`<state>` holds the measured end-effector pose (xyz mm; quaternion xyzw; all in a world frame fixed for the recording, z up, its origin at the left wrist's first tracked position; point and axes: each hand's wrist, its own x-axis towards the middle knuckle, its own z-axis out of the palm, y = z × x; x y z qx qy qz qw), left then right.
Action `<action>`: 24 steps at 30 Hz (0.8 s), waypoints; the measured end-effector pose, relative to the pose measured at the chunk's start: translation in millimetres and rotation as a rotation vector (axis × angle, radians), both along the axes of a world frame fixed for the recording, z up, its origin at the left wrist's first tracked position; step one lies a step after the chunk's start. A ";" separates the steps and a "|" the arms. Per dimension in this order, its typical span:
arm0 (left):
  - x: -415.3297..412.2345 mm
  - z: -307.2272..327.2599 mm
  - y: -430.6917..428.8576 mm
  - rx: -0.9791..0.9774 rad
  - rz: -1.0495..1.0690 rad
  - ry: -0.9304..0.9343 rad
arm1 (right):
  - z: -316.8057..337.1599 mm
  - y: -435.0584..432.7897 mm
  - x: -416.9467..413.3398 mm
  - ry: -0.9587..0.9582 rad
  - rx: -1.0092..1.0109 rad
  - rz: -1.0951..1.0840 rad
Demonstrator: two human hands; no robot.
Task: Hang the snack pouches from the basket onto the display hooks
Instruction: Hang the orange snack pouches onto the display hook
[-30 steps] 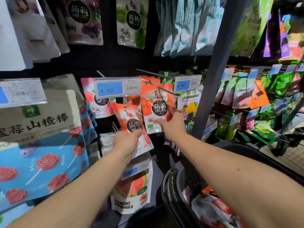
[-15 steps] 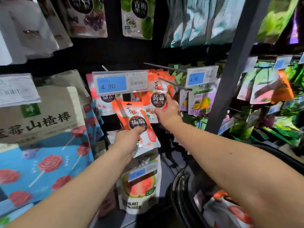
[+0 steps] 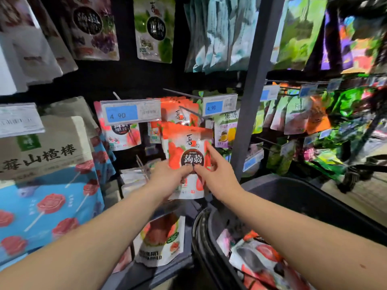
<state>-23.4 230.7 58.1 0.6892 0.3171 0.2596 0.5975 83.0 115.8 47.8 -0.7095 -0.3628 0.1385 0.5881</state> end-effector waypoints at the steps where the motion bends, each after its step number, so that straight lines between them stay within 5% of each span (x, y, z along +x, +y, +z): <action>1: 0.4 2.0 -4.5 0.056 -0.001 0.031 | 0.4 -5.2 0.1 -0.035 0.010 -0.049; 7: 12.9 14.2 -19.8 0.115 -0.062 -0.032 | 7.0 -20.7 4.8 -0.167 0.067 -0.232; 24: 29.4 16.7 -22.9 0.031 -0.014 -0.097 | 10.7 -14.9 25.1 -0.164 0.010 -0.283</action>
